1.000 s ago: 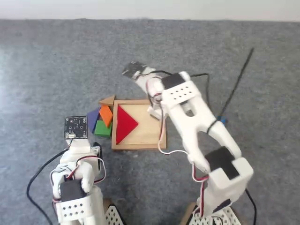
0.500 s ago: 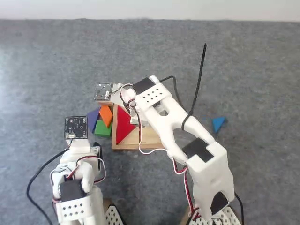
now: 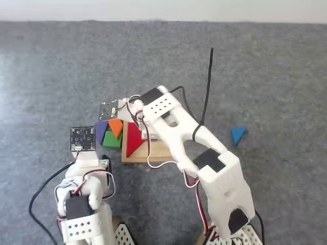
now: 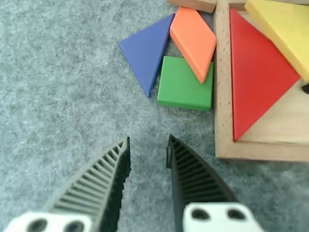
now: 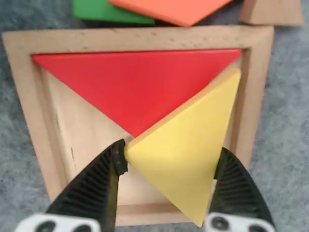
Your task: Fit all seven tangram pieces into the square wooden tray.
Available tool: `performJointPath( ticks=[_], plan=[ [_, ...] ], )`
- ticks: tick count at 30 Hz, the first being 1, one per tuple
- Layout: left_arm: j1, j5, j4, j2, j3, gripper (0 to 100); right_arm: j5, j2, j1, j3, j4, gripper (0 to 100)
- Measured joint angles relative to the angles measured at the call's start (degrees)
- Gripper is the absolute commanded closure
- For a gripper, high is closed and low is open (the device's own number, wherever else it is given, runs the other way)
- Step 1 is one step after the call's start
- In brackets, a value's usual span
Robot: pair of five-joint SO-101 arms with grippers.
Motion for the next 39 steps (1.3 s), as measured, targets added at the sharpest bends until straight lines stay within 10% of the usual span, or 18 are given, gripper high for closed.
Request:
performJointPath(
  ticks=[39],
  plan=[
    [0.0,0.0,0.0,0.0,0.0,88,2.55,0.0,1.58,0.0,-1.85,85.0]
  ],
)
